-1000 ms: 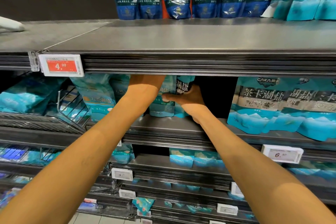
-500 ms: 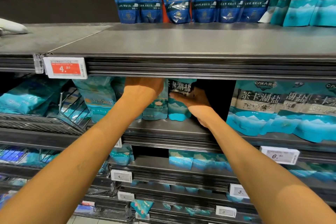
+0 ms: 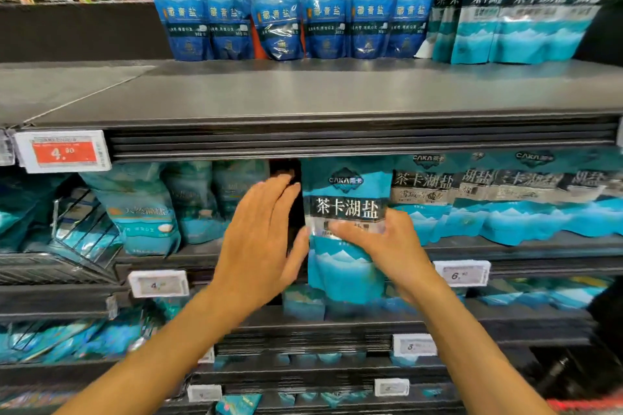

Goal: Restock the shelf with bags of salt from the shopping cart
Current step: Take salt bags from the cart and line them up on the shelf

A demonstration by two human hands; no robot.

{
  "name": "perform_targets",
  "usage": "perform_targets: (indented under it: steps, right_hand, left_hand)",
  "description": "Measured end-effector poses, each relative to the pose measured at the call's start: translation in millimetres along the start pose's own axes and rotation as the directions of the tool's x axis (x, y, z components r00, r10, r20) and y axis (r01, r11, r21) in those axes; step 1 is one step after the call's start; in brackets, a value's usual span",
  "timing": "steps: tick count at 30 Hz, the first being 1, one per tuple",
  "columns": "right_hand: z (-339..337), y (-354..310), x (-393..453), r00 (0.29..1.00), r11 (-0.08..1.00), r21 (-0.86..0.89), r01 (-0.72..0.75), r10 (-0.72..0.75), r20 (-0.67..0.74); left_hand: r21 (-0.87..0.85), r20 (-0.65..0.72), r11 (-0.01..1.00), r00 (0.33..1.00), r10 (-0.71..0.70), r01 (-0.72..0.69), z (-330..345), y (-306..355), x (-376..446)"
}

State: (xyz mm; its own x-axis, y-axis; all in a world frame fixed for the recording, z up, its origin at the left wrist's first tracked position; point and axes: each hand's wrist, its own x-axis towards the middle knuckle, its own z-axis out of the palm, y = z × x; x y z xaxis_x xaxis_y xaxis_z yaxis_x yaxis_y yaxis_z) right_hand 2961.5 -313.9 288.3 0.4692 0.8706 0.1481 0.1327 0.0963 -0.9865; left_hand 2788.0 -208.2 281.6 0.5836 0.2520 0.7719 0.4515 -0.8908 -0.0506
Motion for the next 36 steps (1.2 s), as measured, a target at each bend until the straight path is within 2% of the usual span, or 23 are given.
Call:
perform_targets:
  steps: [1, 2, 3, 4, 5, 6, 8, 10, 13, 16, 19, 20, 23, 27, 30, 31, 33, 36]
  right_hand:
    - [-5.5, -0.5, -11.4, 0.999, 0.999, 0.028, -0.027, 0.026, 0.038]
    - [-11.9, -1.2, -22.2, 0.997, 0.998, 0.041, -0.043, 0.041, 0.065]
    - [-17.6, -3.6, -32.4, 0.996, 0.997, 0.052, -0.053, 0.048, 0.081]
    - [-21.6, -6.6, -41.4, 0.995, 0.996, 0.065, -0.058, 0.052, 0.087]
    - [-26.1, -12.0, -49.5, 0.996, 0.996, 0.078, -0.049, 0.043, 0.078]
    - [-30.0, -18.0, -56.1, 0.997, 0.995, 0.090, -0.029, 0.023, 0.068]
    - [-38.8, -36.2, -64.4, 0.998, 0.993, 0.110, 0.044, -0.050, 0.047]
    - [-48.0, -58.9, -65.8, 0.992, 0.986, 0.111, 0.126, -0.128, 0.006]
    - [-68.9, -96.8, -56.8, 0.959, 0.961, 0.070, 0.267, -0.258, -0.120]
    - [-93.8, -132.2, -37.2, 0.895, 0.915, 0.049, 0.400, -0.378, -0.238]
    - [-127.9, -165.6, -10.9, 0.818, 0.874, -0.044, 0.484, -0.469, -0.333]
    - [-144.4, -175.8, -3.0, 0.819, 0.876, -0.063, 0.478, -0.471, -0.328]
    - [-201.2, -198.8, 18.0, 0.867, 0.885, -0.143, 0.444, -0.464, -0.181]
    - [-271.5, -217.6, 51.5, 0.874, 0.859, -0.259, 0.442, -0.478, -0.092]
    - [-320.8, -218.3, 75.3, 0.951, 0.930, -0.233, 0.284, -0.305, -0.058]
    - [-335.0, -215.9, 82.0, 0.966, 0.939, -0.268, 0.216, -0.245, -0.080]
    - [-360.8, -207.7, 95.2, 0.955, 0.895, -0.436, 0.098, -0.207, -0.212]
    - [-380.7, -184.6, 99.1, 0.821, 0.820, -0.573, -0.007, -0.322, -0.472]
  left_hand:
    - [-0.184, 0.046, 0.980, 0.997, -0.068, 0.075, -3.7, 12.0, -8.5]
    - [-0.356, 0.133, 0.913, 0.978, -0.159, 0.197, -8.3, 26.0, -14.7]
    - [-0.494, 0.262, 0.795, 0.932, -0.252, 0.353, -14.3, 40.3, -17.4]
    - [-0.592, 0.409, 0.627, 0.859, -0.309, 0.507, -18.6, 52.0, -19.1]
    - [-0.644, 0.536, 0.460, 0.789, -0.300, 0.612, -21.1, 61.6, -17.7]
    - [-0.675, 0.616, 0.325, 0.749, -0.244, 0.662, -21.6, 70.0, -15.1]
    - [-0.730, 0.650, 0.176, 0.751, -0.119, 0.660, -23.3, 85.8, -1.9]
    - [-0.789, 0.587, 0.171, 0.806, -0.076, 0.590, -30.8, 97.2, 22.9]
    - [-0.860, 0.455, 0.210, 0.885, -0.100, 0.466, -42.2, 112.0, 75.7]
    - [-0.897, 0.393, 0.176, 0.914, -0.105, 0.406, -49.1, 127.8, 133.2]
    - [-0.922, 0.355, 0.135, 0.931, -0.080, 0.363, -44.8, 146.0, 195.2]
    - [-0.928, 0.345, 0.120, 0.935, -0.084, 0.353, -40.7, 152.9, 217.2]
    - [-0.926, 0.371, 0.044, 0.925, -0.084, 0.375, -19.4, 173.1, 279.7]
    - [-0.915, 0.403, -0.018, 0.915, -0.034, 0.403, 24.7, 204.2, 346.4]
    - [-0.903, 0.428, -0.033, 0.904, -0.014, 0.428, 64.0, 225.0, 382.8]
    - [-0.900, 0.436, -0.017, 0.899, -0.032, 0.436, 78.3, 231.2, 393.4]
    - [-0.889, 0.453, 0.020, 0.886, -0.095, 0.457, 109.6, 243.6, 414.0]
    - [-0.857, 0.497, 0.060, 0.851, -0.172, 0.512, 159.7, 257.6, 440.9]
